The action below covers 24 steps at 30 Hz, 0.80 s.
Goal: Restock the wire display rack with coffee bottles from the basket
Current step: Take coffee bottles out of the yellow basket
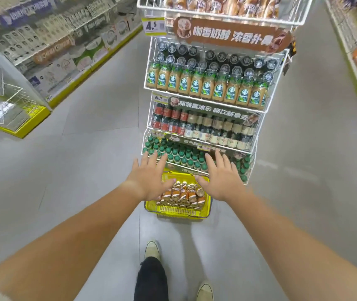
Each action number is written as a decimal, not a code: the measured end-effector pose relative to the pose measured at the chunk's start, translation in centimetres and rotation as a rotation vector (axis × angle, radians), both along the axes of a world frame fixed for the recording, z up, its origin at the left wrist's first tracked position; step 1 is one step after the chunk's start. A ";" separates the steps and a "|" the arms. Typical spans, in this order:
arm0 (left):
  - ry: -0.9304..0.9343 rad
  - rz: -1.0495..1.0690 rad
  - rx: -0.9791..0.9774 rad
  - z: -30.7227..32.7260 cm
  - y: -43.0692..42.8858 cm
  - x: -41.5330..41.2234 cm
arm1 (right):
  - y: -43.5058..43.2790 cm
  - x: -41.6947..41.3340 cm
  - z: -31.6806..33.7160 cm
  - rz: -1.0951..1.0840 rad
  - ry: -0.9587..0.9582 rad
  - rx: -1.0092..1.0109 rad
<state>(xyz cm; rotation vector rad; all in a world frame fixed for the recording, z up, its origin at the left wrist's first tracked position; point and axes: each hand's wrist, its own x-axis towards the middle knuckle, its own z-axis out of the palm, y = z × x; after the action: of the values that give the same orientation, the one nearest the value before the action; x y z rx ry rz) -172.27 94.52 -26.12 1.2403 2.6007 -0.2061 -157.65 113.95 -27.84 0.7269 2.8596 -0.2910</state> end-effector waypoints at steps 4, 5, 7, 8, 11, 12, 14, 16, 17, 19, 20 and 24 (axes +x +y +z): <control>-0.115 -0.017 -0.013 -6.6 2.3 -5.6 | 0.8 -4.1 -6.3 -0.090 -0.044 -0.051; -0.132 -0.022 -0.024 -8.5 2.7 -6.9 | 0.9 -5.1 -8.2 -0.109 -0.061 -0.070; -0.113 -0.044 -0.060 -12.5 3.5 -9.2 | 1.4 -7.0 -12.2 -0.135 -0.086 -0.086; -0.118 -0.047 -0.089 -14.6 3.8 -10.2 | 1.7 -8.0 -14.4 -0.141 -0.101 -0.095; -0.190 -0.018 -0.153 -21.3 4.7 -13.1 | 3.1 -10.7 -21.3 -0.156 -0.169 -0.123; -0.205 -0.013 -0.169 -23.9 5.0 -13.9 | 3.7 -11.5 -23.8 -0.159 -0.191 -0.139; -0.216 -0.005 -0.202 -29.5 5.6 -15.4 | 5.1 -12.8 -28.8 -0.161 -0.236 -0.166; -0.213 0.020 -0.233 -35.3 6.2 -16.4 | 6.2 -13.7 -33.9 -0.154 -0.266 -0.178; -0.217 0.027 -0.244 -38.3 6.4 -16.6 | 6.7 -13.9 -36.3 -0.151 -0.274 -0.176; -0.228 0.017 -0.263 -43.7 6.9 -16.8 | 7.7 -14.1 -41.1 -0.146 -0.298 -0.177; -0.235 0.007 -0.277 -46.1 7.1 -16.7 | 8.2 -14.2 -43.4 -0.148 -0.314 -0.190; -0.294 0.043 -0.282 -54.5 8.8 -17.2 | 10.2 -14.7 -51.8 -0.158 -0.381 -0.246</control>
<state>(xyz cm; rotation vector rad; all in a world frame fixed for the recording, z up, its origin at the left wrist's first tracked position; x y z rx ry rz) -189.52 103.30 -80.60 1.0293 2.2538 -0.3414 -172.33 124.20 -79.67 0.8545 2.3634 -0.4612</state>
